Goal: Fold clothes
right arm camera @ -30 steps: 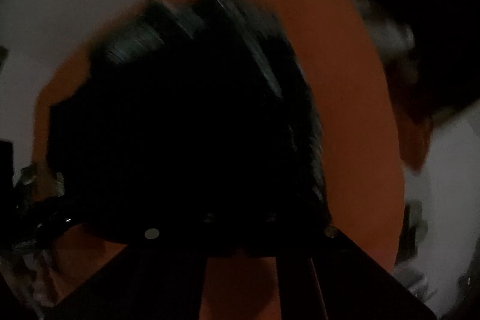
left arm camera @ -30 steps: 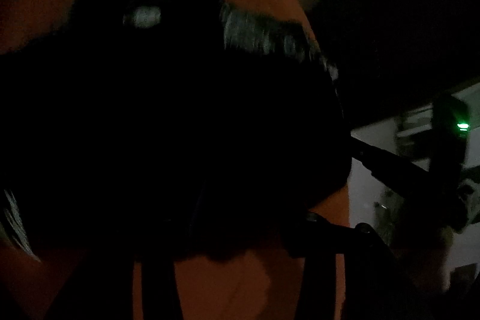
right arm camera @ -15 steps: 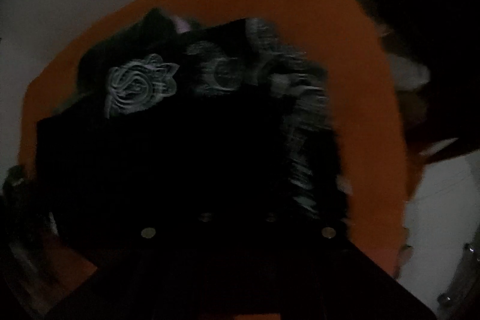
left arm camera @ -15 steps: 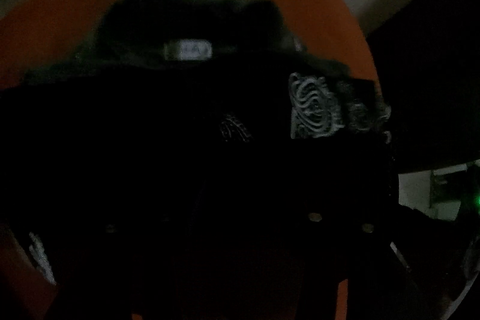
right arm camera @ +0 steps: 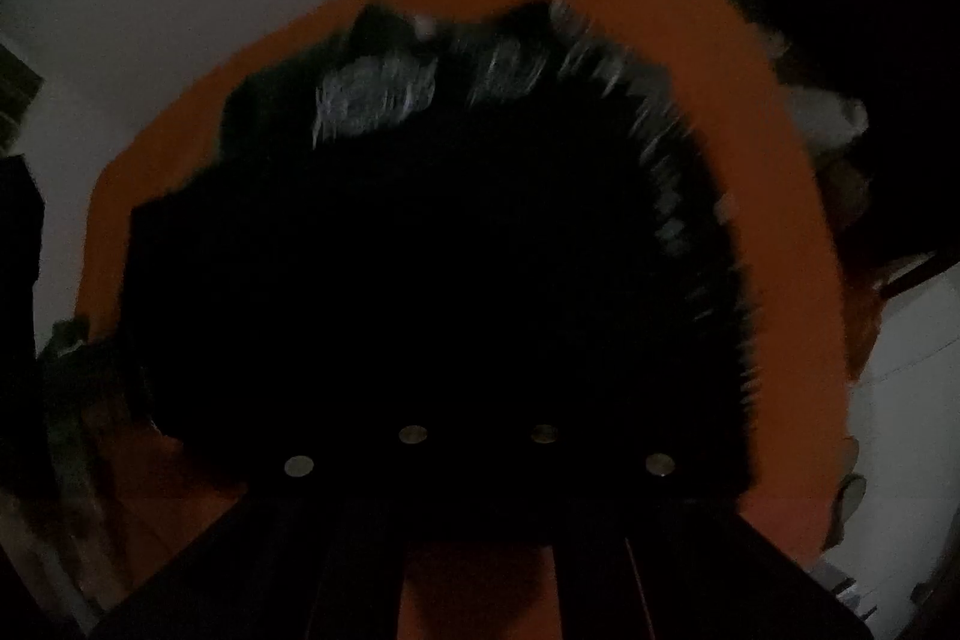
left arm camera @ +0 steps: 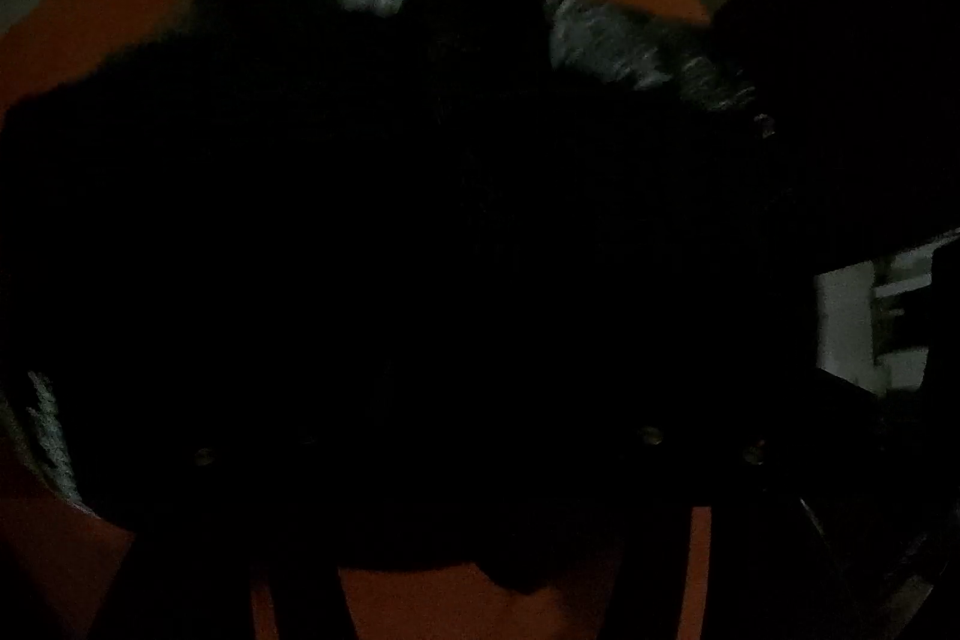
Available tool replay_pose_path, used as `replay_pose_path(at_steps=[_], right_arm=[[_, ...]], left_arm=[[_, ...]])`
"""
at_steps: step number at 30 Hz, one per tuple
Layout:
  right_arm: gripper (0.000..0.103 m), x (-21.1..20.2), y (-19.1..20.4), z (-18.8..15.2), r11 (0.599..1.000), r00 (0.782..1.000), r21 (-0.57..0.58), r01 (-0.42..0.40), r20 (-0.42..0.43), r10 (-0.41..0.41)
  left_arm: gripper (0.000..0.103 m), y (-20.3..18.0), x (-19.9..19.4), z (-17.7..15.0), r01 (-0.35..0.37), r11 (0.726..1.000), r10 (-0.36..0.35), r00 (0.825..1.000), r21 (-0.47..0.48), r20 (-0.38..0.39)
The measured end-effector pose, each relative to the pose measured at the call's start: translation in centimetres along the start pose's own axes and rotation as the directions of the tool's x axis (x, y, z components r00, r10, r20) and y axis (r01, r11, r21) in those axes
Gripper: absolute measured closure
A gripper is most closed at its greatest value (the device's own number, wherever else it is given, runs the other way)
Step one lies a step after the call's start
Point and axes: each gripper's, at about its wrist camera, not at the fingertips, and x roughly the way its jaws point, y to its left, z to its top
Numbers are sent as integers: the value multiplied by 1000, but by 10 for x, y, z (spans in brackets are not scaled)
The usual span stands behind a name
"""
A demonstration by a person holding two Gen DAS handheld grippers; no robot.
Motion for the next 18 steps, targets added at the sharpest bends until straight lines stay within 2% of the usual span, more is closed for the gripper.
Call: replay_pose_path(at_steps=[1, 3, 6, 10, 12, 14, 16, 18], right_arm=[[100, 12, 2, -3, 1000, 1000, 17, 3, -26, -3], [100, 21, -5, -8, 997, 999, 70, -26, -46, 29], [99, -13, 4, -15, 1000, 999, 29, 1, 42, -2], [99, -37, 21, -40, 999, 997, 31, 30, 68, -32], [99, -27, 25, -44, 998, 996, 16, 57, 61, -58], [99, -7, 21, -42, 996, 996, 19, 91, 11, -91], [99, 11, 16, -42, 993, 993, 19, 113, -34, -112], [99, 6, 16, -45, 994, 994, 12, 109, -15, -109]], left_arm=[[44, 3, 6, -2, 5, 1000, -5, 1000, -7, -1], [44, 3, -8, -2, 23, 1000, -23, 1000, -15, 12], [44, 3, -36, -13, 42, 999, -42, 998, 2, 37], [44, -4, -32, -37, 43, 999, -44, 998, 33, 55], [44, -8, -17, -46, 19, 998, -22, 999, 56, 45], [44, -8, -2, -50, -1, 997, -1, 999, 73, 32], [44, -6, -7, -51, 20, 997, -23, 999, 69, 32], [44, -2, -21, -53, 38, 998, -40, 998, 43, 38]])
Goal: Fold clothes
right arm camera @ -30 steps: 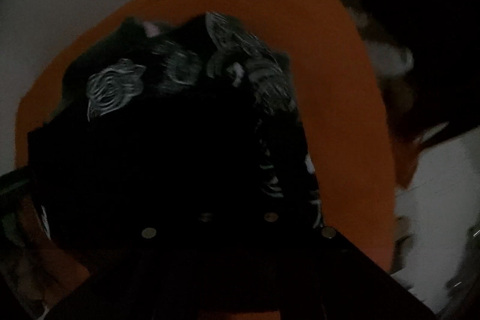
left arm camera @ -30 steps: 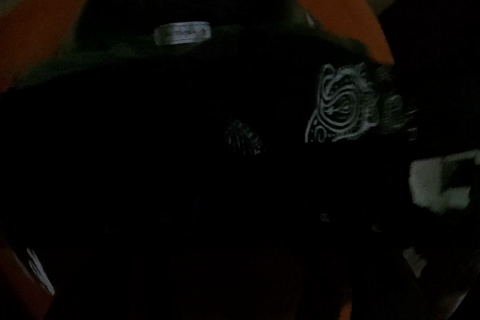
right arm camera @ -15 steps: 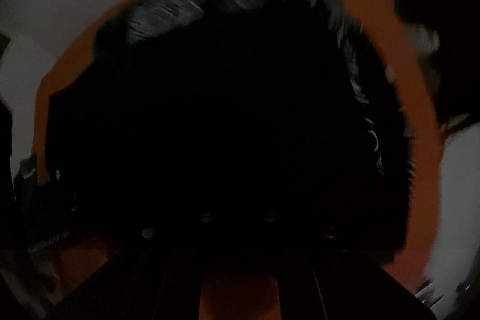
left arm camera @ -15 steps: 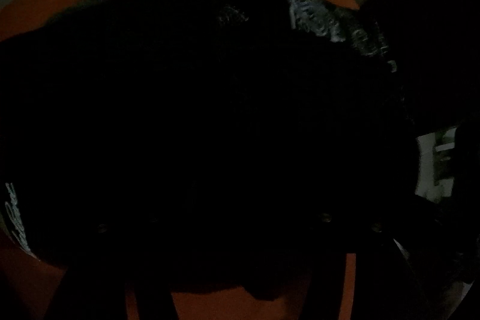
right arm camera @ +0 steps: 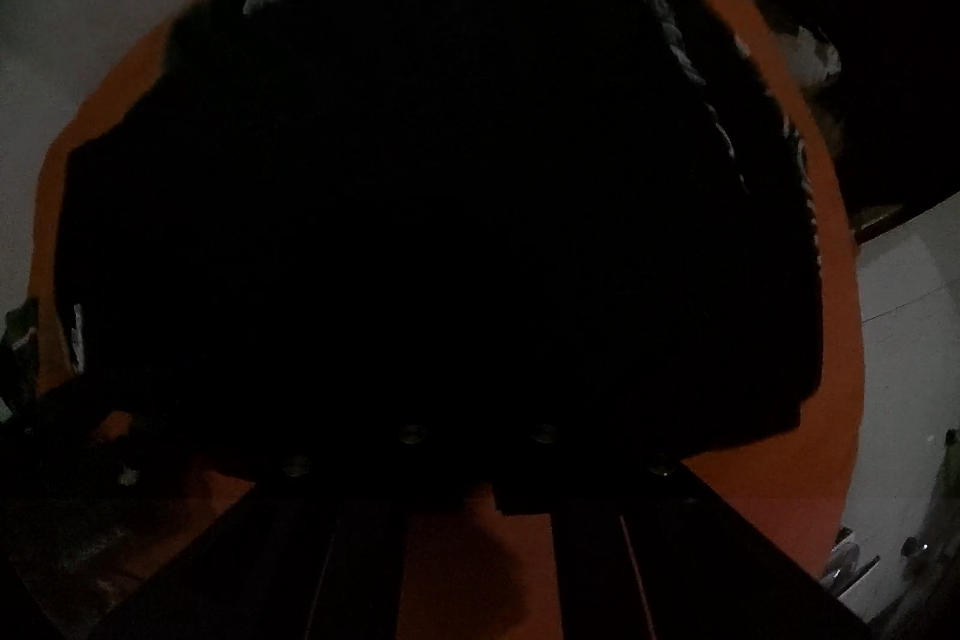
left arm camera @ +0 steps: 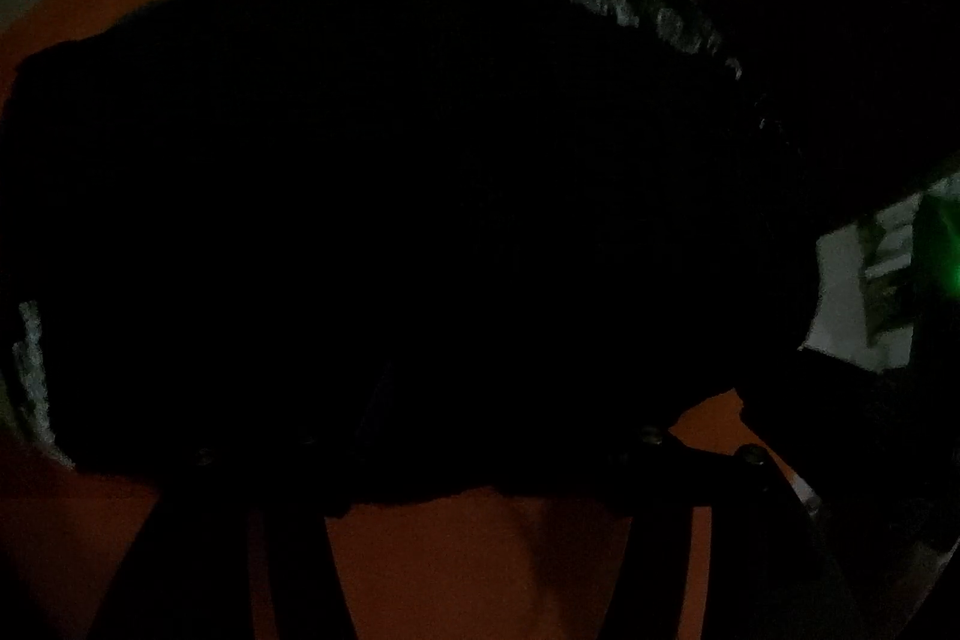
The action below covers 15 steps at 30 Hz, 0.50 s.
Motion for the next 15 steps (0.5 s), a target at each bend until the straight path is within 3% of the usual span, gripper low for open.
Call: replay_pose_path(at_steps=[3, 6, 11, 15], right_arm=[[99, -24, 7, -8, 1000, 999, -10, 10, 36, -10], [97, -42, 20, -15, 1000, 999, -11, 23, 45, -23], [61, -63, 47, -26, 997, 996, -33, 72, 62, -70], [50, -76, 64, -46, 994, 993, -62, 87, 80, -82]], left_arm=[[44, 5, -19, -6, 3, 1000, -3, 1000, -19, -8], [44, 9, -30, -17, -38, 999, 38, 999, 8, -11], [44, 22, -40, -34, -79, 997, 79, 997, 10, -11], [44, 33, -52, -44, -117, 993, 117, 993, 7, 23]])
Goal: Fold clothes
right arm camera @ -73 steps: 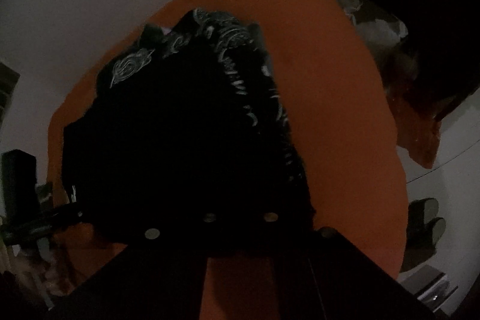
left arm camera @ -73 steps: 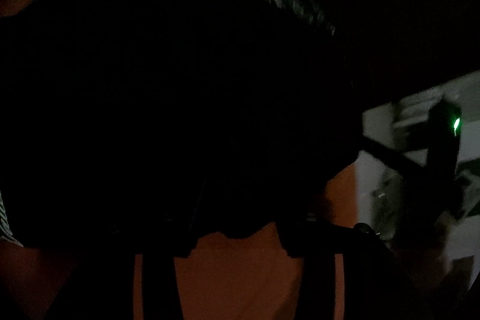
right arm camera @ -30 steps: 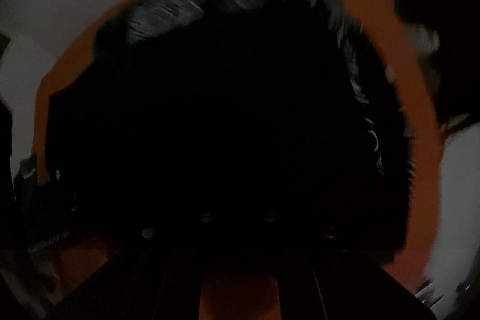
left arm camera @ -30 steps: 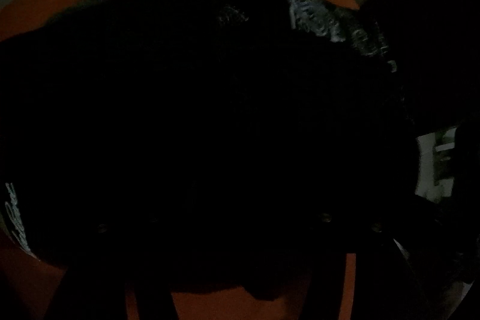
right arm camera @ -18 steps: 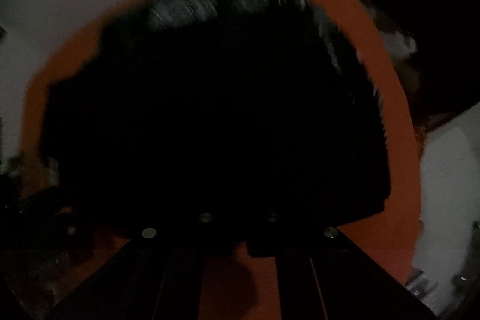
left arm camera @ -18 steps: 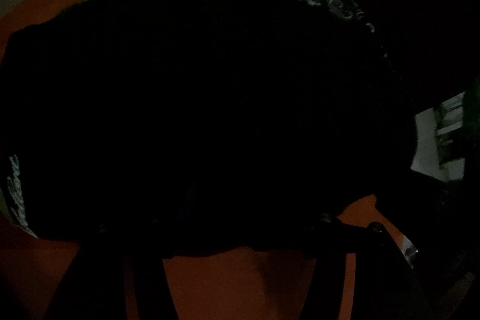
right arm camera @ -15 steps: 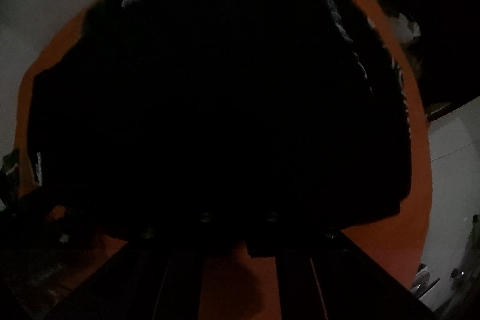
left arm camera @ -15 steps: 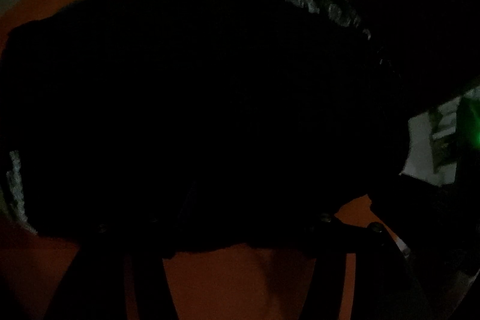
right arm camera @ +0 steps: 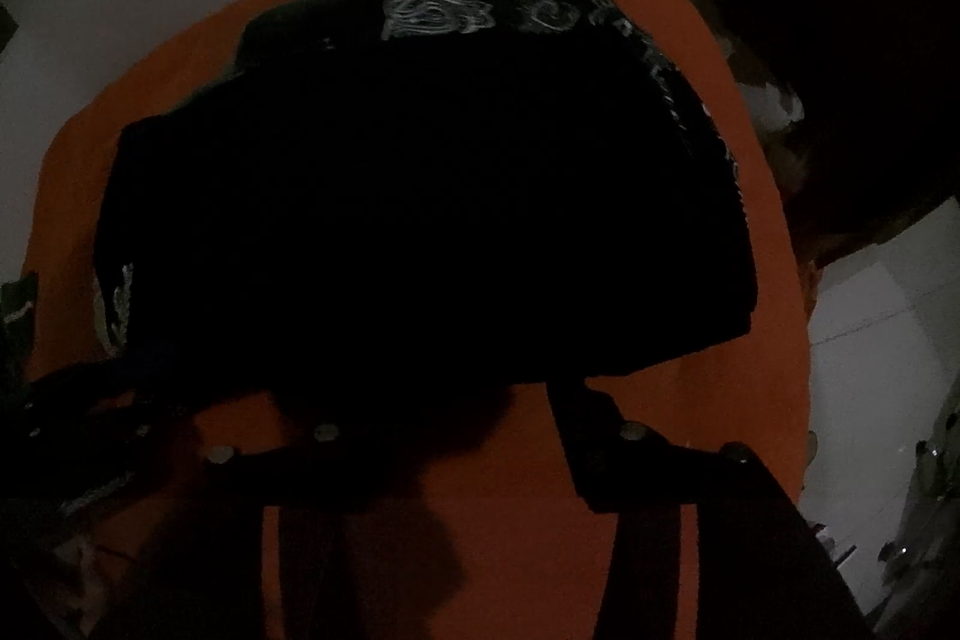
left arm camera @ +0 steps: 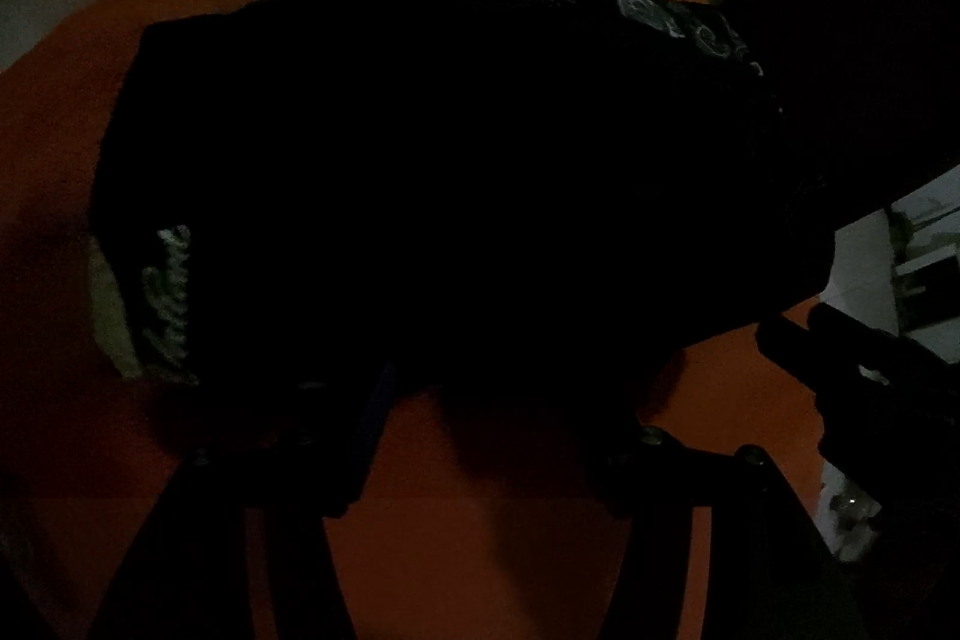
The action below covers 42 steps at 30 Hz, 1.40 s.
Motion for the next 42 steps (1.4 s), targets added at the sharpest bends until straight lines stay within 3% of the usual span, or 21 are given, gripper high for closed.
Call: replay_pose_path(at_steps=[5, 8, 11, 12, 16, 18, 24, 31, 38, 42], right_arm=[[32, -13, 21, -7, 1000, 1000, -24, -3, 19, 3], [23, -28, 34, -12, 999, 999, -23, -26, 24, 26], [14, -54, 53, -20, 999, 999, -32, -42, 27, 43], [12, -63, 59, -24, 998, 998, -35, -44, 35, 45], [0, -106, 86, -42, 998, 997, -55, -32, 61, 35], [0, -126, 98, -51, 998, 997, -63, -25, 66, 29], [0, -224, 133, -108, 999, 989, -32, -17, 146, 22], [0, -324, 160, -196, 1000, 974, -10, -7, 227, 9], [0, -337, 185, -237, 999, 973, -43, 32, 231, -21], [0, -320, 201, -236, 997, 969, -67, 40, 247, -23]], left_arm=[[35, 29, -5, -9, 96, 992, -99, 995, -86, -33], [23, 38, -19, -16, 119, 988, -124, 991, -96, -50], [20, 48, -38, -27, 151, 984, -158, 985, -97, -69], [19, 46, -53, -43, 154, 983, -160, 985, -100, -64], [11, 58, -99, -56, 97, 994, -99, 995, -53, -32], [1, 66, -121, -61, 64, 997, -65, 998, -34, -4], [1, 79, -222, -115, 143, 989, -140, 985, -25, 104], [1, 95, -307, -205, 155, 988, -147, 971, -24, 188], [1, 118, -354, -218, 84, 996, -87, 961, 24, 261], [1, 153, -338, -225, 59, 998, -54, 962, -11, 266]])
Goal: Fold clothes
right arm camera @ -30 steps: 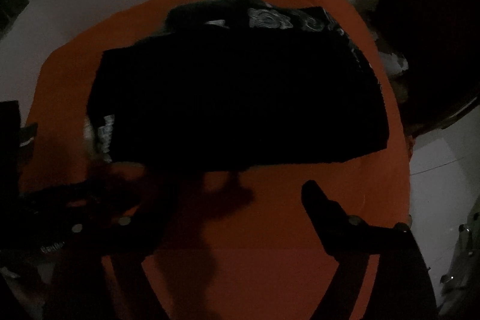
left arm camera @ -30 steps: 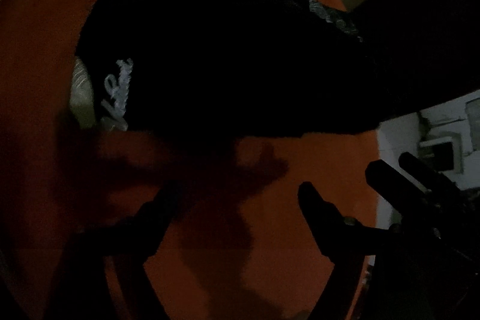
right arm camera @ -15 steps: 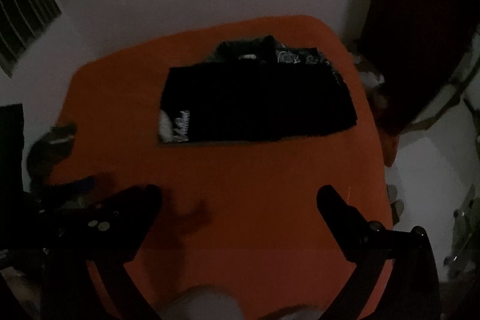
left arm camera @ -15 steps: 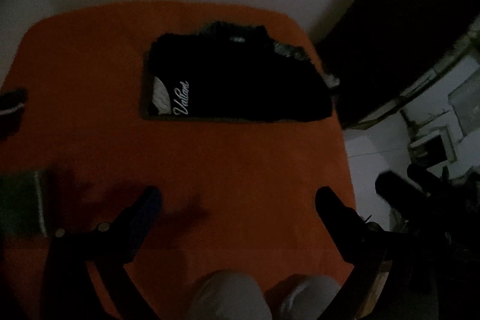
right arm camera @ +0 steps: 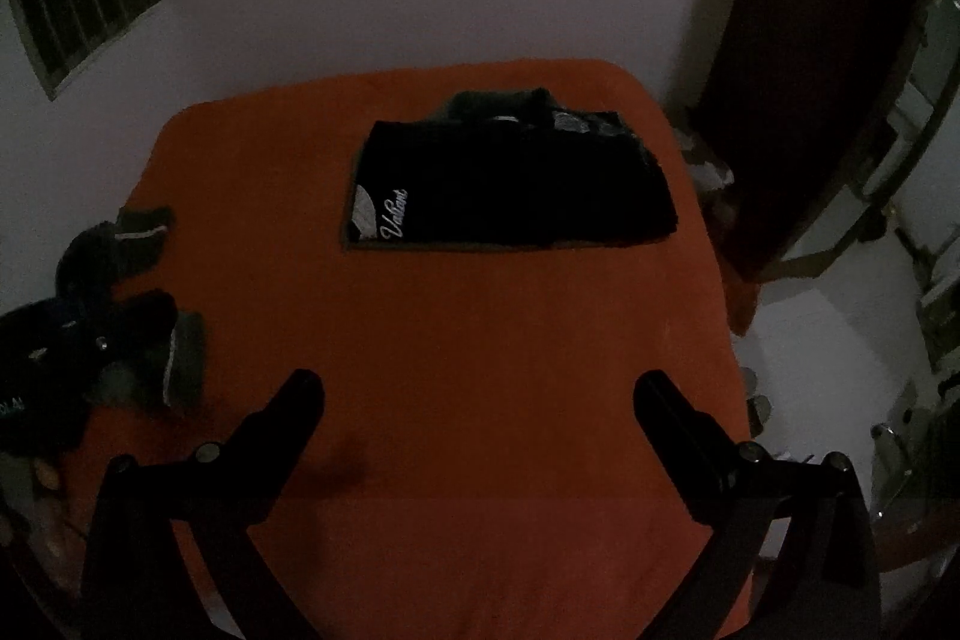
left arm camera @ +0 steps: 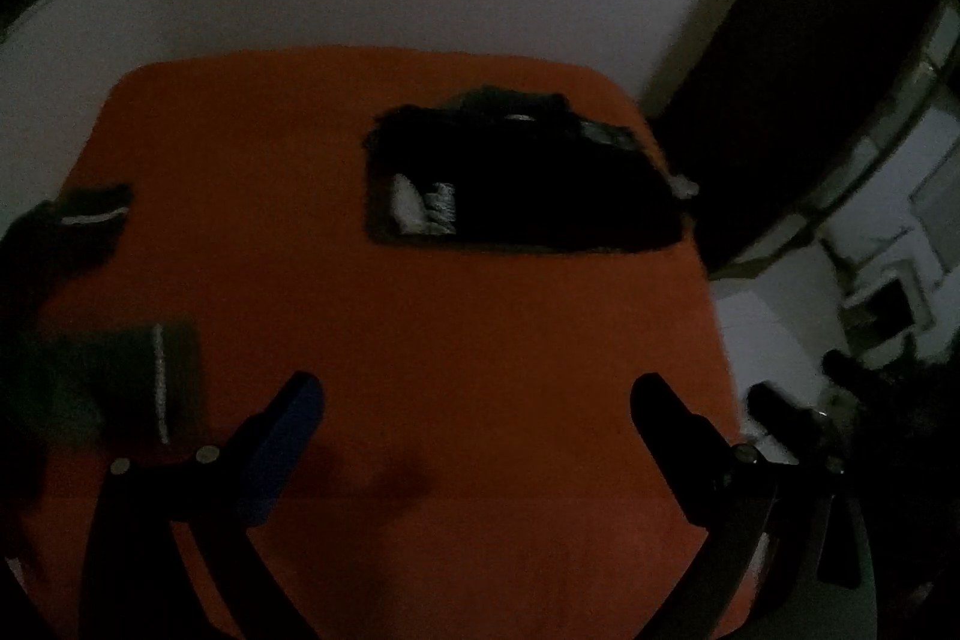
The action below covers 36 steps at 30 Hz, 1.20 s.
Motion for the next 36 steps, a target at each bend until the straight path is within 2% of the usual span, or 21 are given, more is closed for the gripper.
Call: replay_pose_path(at_steps=[2, 5, 7, 9, 12, 16, 19, 21, 23, 27, 29, 34, 36], right_arm=[[0, 13, 7, -2, 999, 1000, 22, -23, 14, 23], [0, 34, 20, -11, 998, 999, 39, -48, 18, 47], [0, 47, 35, -23, 999, 999, 24, -21, 33, 20], [0, 56, 50, -37, 999, 998, 5, -44, 40, 44], [0, 70, 76, -74, 991, 990, -14, -134, 29, 135], [0, 84, 99, -118, 975, 974, 6, -224, 16, 224], [0, 91, 111, -151, 970, 970, 10, -242, 3, 242], [0, 92, 117, -165, 975, 975, -9, -221, 16, 221], [0, 95, 124, -179, 983, 983, -30, -181, 27, 181], [0, 102, 129, -197, 989, 989, -46, -143, 27, 144], [0, 105, 128, -199, 989, 990, -52, -135, 25, 137], [0, 105, 127, -204, 992, 993, -54, -111, 35, 113], [0, 105, 126, -207, 993, 994, -46, -106, 34, 108]], left_arm=[[1, 17, 6, -9, -23, 1000, 22, 1000, 20, 20], [1, 39, 21, -23, -46, 998, 46, 999, 49, -1], [1, 59, 24, -36, 17, 999, -17, 1000, 29, 1], [1, 75, 26, -55, 100, 995, -100, 995, 13, 10], [1, 97, 28, -90, 171, 985, -171, 985, 10, 23], [1, 128, 30, -136, 248, 967, -243, 967, -62, 75], [1, 139, 36, -171, 229, 970, -225, 973, -87, 56], [1, 142, 42, -187, 203, 976, -203, 979, -86, 9], [1, 145, 45, -202, 200, 975, -201, 980, -92, 1], [1, 155, 56, -217, 195, 973, -197, 980, -125, -5], [1, 156, 61, -219, 173, 979, -175, 984, -110, -15], [1, 154, 63, -228, 74, 994, -70, 996, -82, 52], [1, 146, 67, -231, -17, 999, 20, 998, -47, 52]])
